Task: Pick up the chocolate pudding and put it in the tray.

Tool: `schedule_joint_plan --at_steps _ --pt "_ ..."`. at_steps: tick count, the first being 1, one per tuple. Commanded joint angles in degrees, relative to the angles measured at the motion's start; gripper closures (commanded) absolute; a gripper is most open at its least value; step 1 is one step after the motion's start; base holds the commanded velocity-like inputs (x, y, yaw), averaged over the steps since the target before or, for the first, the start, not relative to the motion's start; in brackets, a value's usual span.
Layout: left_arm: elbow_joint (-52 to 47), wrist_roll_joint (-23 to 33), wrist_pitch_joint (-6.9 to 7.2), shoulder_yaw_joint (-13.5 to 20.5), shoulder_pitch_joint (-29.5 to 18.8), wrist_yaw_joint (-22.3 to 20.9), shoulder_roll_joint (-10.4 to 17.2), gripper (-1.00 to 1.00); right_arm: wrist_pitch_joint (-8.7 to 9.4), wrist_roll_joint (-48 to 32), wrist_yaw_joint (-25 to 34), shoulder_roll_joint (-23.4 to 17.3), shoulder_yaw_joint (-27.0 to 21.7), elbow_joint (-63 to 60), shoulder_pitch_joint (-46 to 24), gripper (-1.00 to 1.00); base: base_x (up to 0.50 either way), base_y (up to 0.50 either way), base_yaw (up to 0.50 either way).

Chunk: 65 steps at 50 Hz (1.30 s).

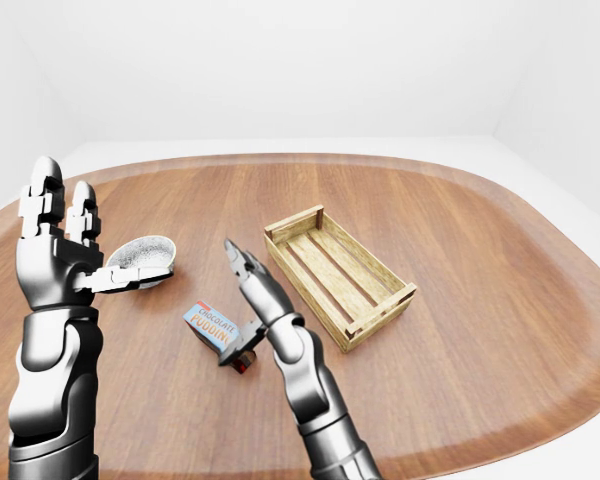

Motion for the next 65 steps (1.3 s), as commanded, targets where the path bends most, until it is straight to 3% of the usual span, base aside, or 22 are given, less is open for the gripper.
schedule_joint_plan --at_steps 1,42,65 --pt "0.29 -2.13 0.0 0.65 -0.05 -0.52 -0.3 -1.0 0.0 -0.73 -0.44 0.65 0.55 2.9 0.39 -1.0 0.0 0.0 0.0" --pt "0.29 -2.15 0.0 0.65 -0.05 -0.51 -0.3 -1.0 0.0 -2.65 -0.83 2.22 3.31 8.62 2.06 -1.0 0.0 0.0 0.0" --pt "2.02 -1.79 0.0 0.53 -0.27 -0.64 -0.2 -1.0 0.0 -2.4 -2.38 2.91 1.63 16.67 -0.02 -1.0 0.0 0.0 0.0"
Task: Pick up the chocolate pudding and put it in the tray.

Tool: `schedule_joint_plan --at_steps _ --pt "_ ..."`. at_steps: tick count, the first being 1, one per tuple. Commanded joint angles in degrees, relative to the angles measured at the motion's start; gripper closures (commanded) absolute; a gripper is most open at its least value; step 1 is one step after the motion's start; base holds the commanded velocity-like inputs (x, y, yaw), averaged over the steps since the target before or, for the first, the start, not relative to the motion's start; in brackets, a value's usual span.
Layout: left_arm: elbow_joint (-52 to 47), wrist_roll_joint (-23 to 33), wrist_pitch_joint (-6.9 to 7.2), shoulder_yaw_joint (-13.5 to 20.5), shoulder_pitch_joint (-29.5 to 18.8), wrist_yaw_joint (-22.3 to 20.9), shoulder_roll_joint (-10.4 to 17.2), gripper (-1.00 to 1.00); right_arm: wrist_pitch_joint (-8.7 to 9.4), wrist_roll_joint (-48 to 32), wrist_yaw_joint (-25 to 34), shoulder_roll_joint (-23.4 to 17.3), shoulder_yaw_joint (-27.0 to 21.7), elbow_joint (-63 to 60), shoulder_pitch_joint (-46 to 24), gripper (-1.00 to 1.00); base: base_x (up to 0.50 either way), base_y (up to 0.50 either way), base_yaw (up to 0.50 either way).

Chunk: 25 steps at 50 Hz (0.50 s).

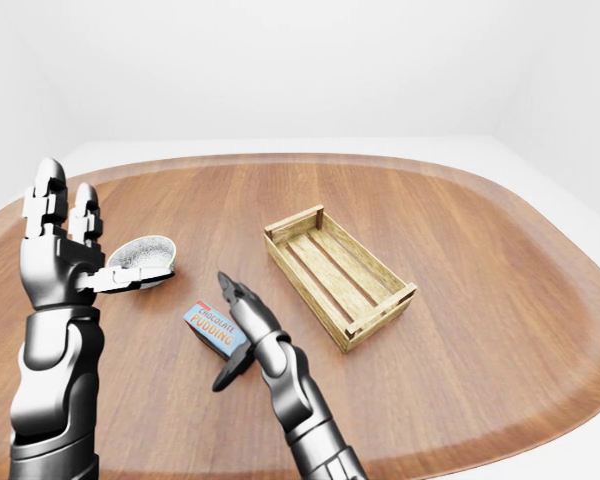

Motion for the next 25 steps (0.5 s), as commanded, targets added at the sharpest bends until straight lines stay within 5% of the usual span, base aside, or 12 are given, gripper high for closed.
schedule_joint_plan --at_steps 1,25 --pt "0.99 -2.0 0.0 0.62 -0.2 -0.54 -0.17 -1.0 0.0 -0.07 -0.99 0.37 -0.81 4.4 -0.64 -1.0 0.0 0.0 0.0" --pt "1.46 -1.98 0.0 0.49 -0.27 -0.58 -0.18 -1.0 0.0 -0.66 -3.31 1.64 -3.08 15.56 -5.21 -1.0 0.0 0.0 0.0"
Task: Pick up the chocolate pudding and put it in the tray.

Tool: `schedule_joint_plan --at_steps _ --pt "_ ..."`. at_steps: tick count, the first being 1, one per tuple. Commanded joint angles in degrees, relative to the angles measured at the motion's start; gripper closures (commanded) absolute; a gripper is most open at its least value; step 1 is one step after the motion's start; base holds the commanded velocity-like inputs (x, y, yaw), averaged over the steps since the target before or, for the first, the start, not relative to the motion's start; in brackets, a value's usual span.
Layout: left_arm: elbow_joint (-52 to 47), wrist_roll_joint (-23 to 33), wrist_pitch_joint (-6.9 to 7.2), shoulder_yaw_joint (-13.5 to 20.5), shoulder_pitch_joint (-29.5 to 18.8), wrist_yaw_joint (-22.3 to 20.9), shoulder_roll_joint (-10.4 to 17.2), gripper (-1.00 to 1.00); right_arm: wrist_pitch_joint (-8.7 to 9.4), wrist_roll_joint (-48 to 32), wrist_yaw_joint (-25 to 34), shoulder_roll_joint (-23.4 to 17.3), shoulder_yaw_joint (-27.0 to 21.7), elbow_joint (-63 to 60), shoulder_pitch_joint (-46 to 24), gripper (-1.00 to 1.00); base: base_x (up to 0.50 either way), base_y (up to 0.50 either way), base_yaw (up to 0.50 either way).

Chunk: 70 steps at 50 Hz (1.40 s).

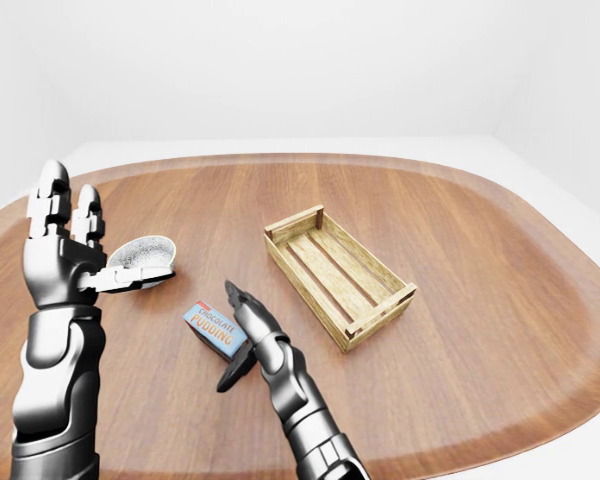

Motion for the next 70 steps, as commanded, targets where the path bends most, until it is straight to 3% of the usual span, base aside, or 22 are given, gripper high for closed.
schedule_joint_plan --at_steps 1,19,38,50,56,64,65,67,70 --pt "0.21 -2.1 0.0 0.57 -0.07 -0.49 -0.3 -1.0 0.0 -0.58 -1.04 0.69 -0.63 4.89 -1.36 -1.0 0.0 0.0 0.0" --pt "0.45 -2.12 0.0 0.55 0.14 -0.71 -0.41 -1.0 0.0 -1.31 -2.72 1.77 -1.64 11.69 -4.18 -1.0 0.0 0.0 0.0" --pt "0.45 -2.38 0.0 0.65 -0.14 -0.54 -0.24 -1.0 -3.54 -1.71 -4.96 2.58 -2.95 20.53 -7.42 -1.0 0.0 0.0 0.0" --pt "0.21 -2.37 0.0 0.63 -0.13 -0.53 -0.25 -1.0 -4.23 -2.19 -5.34 2.83 -3.39 23.11 -7.96 -1.0 0.0 0.0 0.0" --pt "0.2 -2.43 0.0 0.72 -0.12 -0.58 -0.22 -1.0 -5.82 -1.69 -6.37 2.59 -4.25 26.64 -9.24 -1.0 0.0 0.0 0.0" --pt "0.12 -2.5 0.0 0.8 -0.2 -0.57 -0.14 -1.0 -6.5 -0.74 -6.59 2.56 -5.14 29.85 -10.36 -1.0 0.0 0.0 0.0" --pt "0.02 -2.5 0.0 0.79 -0.18 -0.57 -0.14 -1.0 -6.82 -0.62 -6.79 2.51 -5.26 30.59 -10.56 -1.0 0.0 0.0 0.0" --pt "0.18 -2.47 0.0 0.79 -0.12 -0.63 -0.17 -1.0 -10.0 -0.17 -9.33 2.14 -6.05 37.15 -12.13 -1.0 0.0 0.0 0.0" --pt "0.17 -2.46 0.0 0.79 -0.08 -0.63 -0.19 -1.0 -10.0 -0.13 -9.99 2.18 -6.72 39.66 -12.91 -1.0 0.0 0.0 0.0"
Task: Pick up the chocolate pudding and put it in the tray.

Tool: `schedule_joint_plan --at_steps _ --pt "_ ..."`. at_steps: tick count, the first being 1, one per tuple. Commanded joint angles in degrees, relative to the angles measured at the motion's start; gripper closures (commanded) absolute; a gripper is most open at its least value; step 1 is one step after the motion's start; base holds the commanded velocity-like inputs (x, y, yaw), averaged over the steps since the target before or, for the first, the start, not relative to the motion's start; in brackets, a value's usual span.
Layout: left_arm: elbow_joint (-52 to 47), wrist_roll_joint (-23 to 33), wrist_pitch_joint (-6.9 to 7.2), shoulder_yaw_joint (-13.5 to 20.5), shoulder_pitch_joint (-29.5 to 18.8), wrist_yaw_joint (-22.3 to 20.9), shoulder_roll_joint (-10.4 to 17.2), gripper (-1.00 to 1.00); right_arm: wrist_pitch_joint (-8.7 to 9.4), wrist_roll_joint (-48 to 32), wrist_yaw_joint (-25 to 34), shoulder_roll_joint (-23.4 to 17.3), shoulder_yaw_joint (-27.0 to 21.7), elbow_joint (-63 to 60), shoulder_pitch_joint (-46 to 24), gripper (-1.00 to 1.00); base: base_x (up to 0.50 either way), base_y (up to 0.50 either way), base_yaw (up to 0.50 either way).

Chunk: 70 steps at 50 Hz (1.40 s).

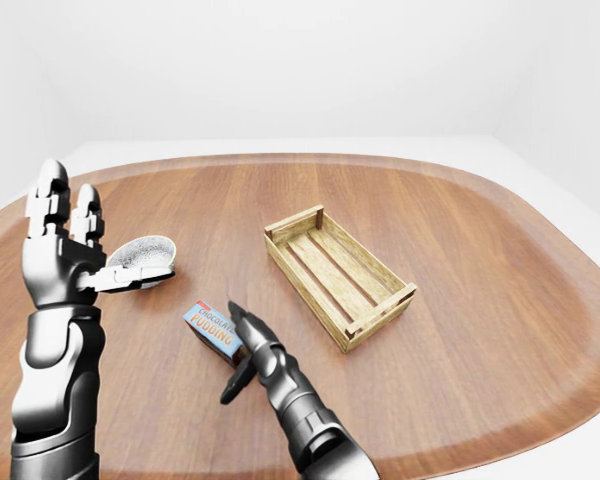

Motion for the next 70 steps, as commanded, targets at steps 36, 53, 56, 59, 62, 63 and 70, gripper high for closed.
schedule_joint_plan --at_steps 36,53,56,59,62,63,70 --pt "-0.05 -2.47 0.0 0.68 -0.1 -0.28 -0.31 -1.0 3.21 2.03 1.6 -1.41 -0.25 -11.6 2.69 1.0 0.0 0.0 0.0" --pt "0.1 -2.52 0.0 0.69 -0.28 -0.17 -0.24 -1.0 7.35 4.03 3.62 -2.47 0.7 -21.0 3.56 1.0 0.0 0.0 0.0" --pt "-0.02 -2.54 0.0 0.7 -0.28 -0.16 -0.21 -1.0 7.35 4.4 4.06 -2.79 0.38 -22.56 3.51 1.0 0.0 0.0 0.0" --pt "0.15 -2.5 0.0 0.7 -0.25 -0.21 -0.22 -1.0 7.35 4.02 5.94 -2.82 0.56 -28.28 4.09 1.0 0.0 0.0 0.0" --pt "0.37 -2.45 0.0 0.7 -0.22 -0.28 -0.23 -1.0 7.35 4.23 6.64 -3.31 0.44 -31.1 4.11 1.0 0.0 0.0 0.0" --pt "0.19 -2.48 0.0 0.72 -0.23 -0.26 -0.19 -1.0 7.35 4.31 6.76 -3.47 0.38 -32.04 4.16 1.0 0.0 0.0 0.0" --pt "0.4 -2.41 0.0 0.66 -0.22 -0.26 -0.21 -1.0 7.35 4.67 7.42 -4.44 0.01 -36.33 4.14 1.0 0.0 0.0 0.0"
